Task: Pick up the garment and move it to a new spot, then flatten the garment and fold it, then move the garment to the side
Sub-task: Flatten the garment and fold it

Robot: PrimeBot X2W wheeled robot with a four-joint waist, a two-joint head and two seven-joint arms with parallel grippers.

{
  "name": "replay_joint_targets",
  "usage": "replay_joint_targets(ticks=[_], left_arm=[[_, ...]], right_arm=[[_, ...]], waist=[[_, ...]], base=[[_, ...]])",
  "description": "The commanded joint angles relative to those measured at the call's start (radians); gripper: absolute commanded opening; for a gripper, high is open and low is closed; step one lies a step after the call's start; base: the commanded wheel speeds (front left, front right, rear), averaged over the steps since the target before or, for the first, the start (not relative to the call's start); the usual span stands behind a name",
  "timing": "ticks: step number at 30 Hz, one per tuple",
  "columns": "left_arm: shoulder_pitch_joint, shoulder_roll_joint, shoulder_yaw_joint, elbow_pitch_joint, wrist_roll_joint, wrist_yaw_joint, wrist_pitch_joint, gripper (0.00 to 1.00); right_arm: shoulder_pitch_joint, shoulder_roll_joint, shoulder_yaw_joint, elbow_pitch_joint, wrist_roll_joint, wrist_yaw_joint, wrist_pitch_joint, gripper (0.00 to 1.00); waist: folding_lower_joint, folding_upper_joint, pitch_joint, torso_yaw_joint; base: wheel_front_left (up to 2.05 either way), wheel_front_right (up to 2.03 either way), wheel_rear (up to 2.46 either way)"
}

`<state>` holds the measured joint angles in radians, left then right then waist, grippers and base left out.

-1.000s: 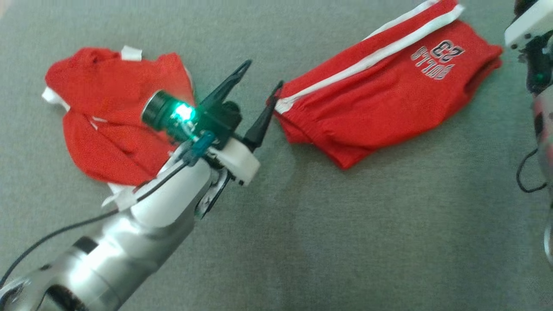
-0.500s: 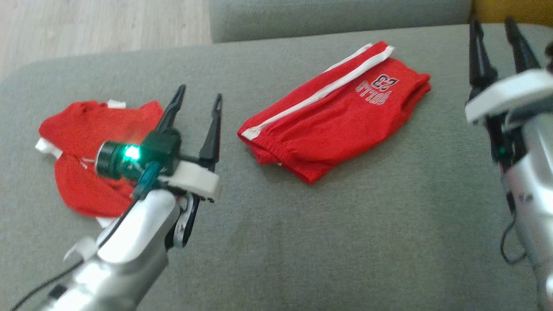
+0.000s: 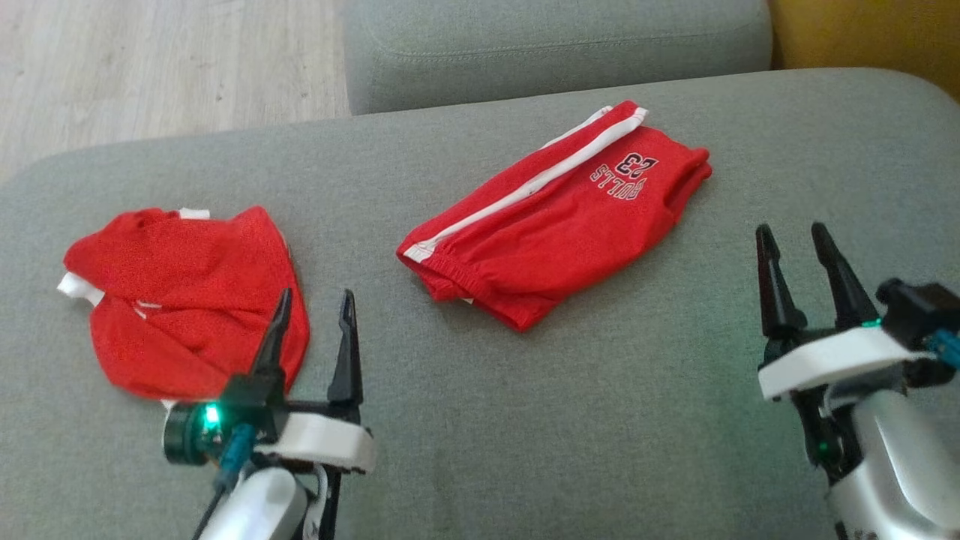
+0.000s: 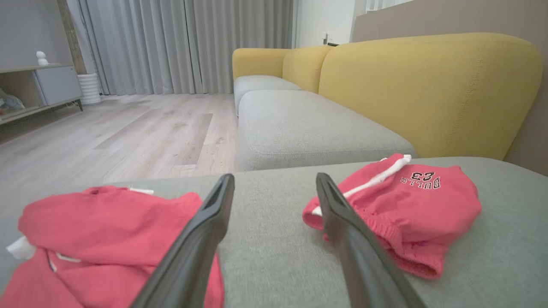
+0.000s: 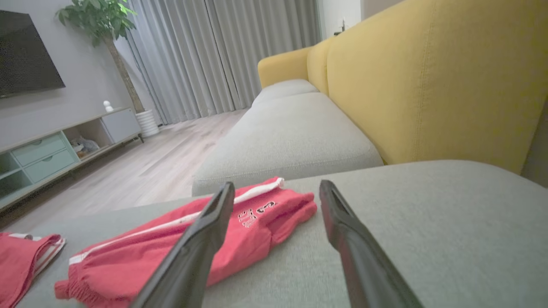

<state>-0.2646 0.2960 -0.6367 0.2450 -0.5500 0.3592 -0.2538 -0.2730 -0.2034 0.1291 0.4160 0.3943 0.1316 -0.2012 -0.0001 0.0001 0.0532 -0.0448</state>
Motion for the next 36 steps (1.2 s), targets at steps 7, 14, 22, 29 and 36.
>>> replay_joint_targets(ticks=[7,14,22,29,36], left_arm=[[-0.026,-0.029,0.095,-0.035,0.093,-0.068,-0.008,1.0],[-0.068,-0.059,0.11,-0.006,0.138,-0.119,-0.008,1.0],[-0.111,-0.109,0.125,0.023,0.177,-0.17,-0.008,1.0],[-0.134,-0.147,0.147,0.042,0.209,-0.206,-0.008,1.0],[-0.153,-0.177,0.183,0.058,0.242,-0.232,-0.008,1.0]], right_arm=[[-0.008,0.02,-0.058,-0.14,-0.078,-0.001,0.095,1.0],[-0.182,0.045,-0.156,-0.096,-0.147,-0.001,0.266,1.0],[-0.433,0.061,-0.347,0.168,-0.249,-0.001,0.459,1.0],[-0.563,0.029,-0.523,0.385,-0.438,-0.001,0.506,1.0],[-0.629,0.025,-0.555,0.54,-0.511,-0.001,0.509,1.0]], waist=[[0.0001,-0.0001,0.062,0.032],[0.0001,-0.0001,0.167,0.088],[0.0001,-0.0001,0.255,0.175],[0.0001,-0.0001,0.3,0.229],[0.0001,-0.0001,0.322,0.241]], base=[[0.0,0.0,0.0],[0.0,0.0,0.0],[0.0,0.0,0.0],[0.0,0.0,0.0],[0.0,0.0,0.0]])
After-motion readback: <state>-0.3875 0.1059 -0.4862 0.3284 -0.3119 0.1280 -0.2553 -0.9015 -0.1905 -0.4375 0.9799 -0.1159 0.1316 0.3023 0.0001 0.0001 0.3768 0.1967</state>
